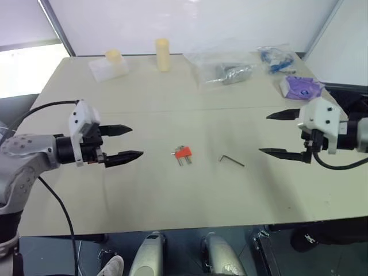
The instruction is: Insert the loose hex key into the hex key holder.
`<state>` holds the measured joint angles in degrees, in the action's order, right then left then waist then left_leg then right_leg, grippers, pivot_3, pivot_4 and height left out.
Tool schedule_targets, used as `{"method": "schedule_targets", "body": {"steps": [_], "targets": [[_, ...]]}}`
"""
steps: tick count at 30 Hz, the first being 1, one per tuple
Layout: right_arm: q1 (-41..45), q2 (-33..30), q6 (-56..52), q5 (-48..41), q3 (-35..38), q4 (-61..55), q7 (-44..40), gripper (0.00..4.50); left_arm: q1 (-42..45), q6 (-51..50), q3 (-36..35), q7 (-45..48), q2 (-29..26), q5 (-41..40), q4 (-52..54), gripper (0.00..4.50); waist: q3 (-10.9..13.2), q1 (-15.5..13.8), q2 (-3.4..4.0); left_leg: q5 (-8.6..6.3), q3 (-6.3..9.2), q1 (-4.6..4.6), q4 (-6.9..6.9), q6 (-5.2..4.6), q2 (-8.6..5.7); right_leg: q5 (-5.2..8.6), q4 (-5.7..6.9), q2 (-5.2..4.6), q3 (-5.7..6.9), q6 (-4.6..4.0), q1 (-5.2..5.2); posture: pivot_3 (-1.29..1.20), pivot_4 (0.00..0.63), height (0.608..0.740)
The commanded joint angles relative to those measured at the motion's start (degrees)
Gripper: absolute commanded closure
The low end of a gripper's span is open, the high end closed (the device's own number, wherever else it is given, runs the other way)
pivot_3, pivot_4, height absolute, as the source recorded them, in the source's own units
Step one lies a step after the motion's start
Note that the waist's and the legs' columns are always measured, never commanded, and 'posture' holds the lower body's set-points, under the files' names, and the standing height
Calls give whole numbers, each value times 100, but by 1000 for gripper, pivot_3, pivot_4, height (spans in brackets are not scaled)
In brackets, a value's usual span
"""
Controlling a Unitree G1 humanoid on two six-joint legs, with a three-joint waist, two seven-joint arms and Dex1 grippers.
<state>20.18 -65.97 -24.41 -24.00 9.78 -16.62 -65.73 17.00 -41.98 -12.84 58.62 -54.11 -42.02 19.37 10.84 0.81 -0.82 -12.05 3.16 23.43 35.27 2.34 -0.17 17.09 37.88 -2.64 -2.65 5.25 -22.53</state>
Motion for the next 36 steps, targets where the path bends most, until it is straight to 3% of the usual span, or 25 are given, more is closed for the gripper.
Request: {"method": "schedule_targets", "body": {"steps": [1,23,27,36], "targets": [[200,-26,-24,-67,93,-108,-11,0,-18,76,-239,-7,-92,-32,173,41,0,0,0,0,0,0,0,0,0,0,0,-1,0,0,0,0,150,740],[864,274,152,147,-458,229,-57,0,-123,42,-179,-231,-40,-141,355,41,1,1,0,0,-1,1,0,0,1,-3,0,-2,-2,5,-3,0,150,740],[1186,672,317,284,-827,467,-52,0,-139,48,-132,-301,19,-137,409,41,1,16,0,0,-1,0,0,0,2,-4,2,-1,-2,5,-3,0,150,740],[1895,2318,1522,1289,-2144,2047,-24,0,-474,-76,-117,-664,221,-206,841,41,3,27,0,0,-2,1,1,0,1,-9,9,6,-3,15,-8,0,150,740]]}}
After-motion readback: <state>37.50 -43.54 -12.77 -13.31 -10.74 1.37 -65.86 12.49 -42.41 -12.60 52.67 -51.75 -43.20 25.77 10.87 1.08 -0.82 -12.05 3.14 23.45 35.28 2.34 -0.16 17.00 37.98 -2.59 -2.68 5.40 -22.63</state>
